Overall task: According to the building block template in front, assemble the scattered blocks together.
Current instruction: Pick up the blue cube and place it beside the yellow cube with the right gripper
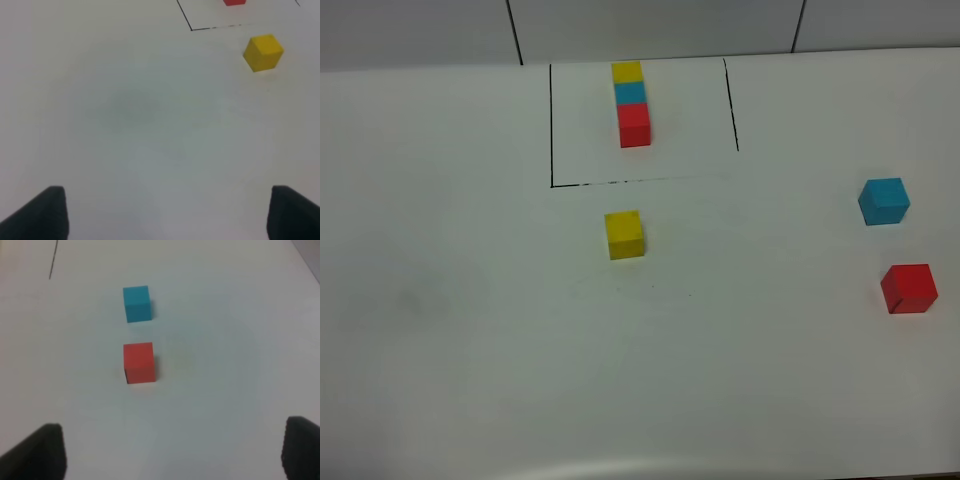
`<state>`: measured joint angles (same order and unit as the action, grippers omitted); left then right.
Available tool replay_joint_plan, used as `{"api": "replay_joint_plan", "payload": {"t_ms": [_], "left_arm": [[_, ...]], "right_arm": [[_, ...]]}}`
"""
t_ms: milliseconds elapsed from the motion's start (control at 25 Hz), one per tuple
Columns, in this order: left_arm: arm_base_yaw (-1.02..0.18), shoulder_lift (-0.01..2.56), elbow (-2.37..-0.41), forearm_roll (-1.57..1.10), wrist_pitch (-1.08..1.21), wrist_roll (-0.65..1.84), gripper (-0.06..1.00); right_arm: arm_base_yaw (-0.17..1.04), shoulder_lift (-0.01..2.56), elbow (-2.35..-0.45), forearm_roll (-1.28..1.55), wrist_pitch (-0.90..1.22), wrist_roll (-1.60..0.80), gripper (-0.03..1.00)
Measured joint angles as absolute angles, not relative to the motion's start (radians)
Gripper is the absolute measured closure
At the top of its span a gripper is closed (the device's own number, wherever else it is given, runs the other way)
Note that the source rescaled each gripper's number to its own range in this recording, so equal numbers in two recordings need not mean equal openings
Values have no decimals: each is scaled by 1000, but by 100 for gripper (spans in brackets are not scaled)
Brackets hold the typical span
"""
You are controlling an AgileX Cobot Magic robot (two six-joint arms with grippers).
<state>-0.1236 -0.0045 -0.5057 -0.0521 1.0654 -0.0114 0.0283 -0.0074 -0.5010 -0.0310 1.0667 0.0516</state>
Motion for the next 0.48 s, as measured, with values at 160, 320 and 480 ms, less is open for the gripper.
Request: {"api": "replay_joint_plan", "payload": {"t_ms": [160, 320, 480], "left_arm": [[-63, -5, -506, -52, 1066, -11, 10], [-48, -5, -506, -52, 1066, -11, 10], [-48, -5, -506, -52, 1066, -11, 10]], "right_arm": [[28, -7, -501, -31, 1067, 52, 22], [28, -7, -501, -31, 1067, 52, 22], [28, -7, -501, -31, 1067, 52, 22]]}}
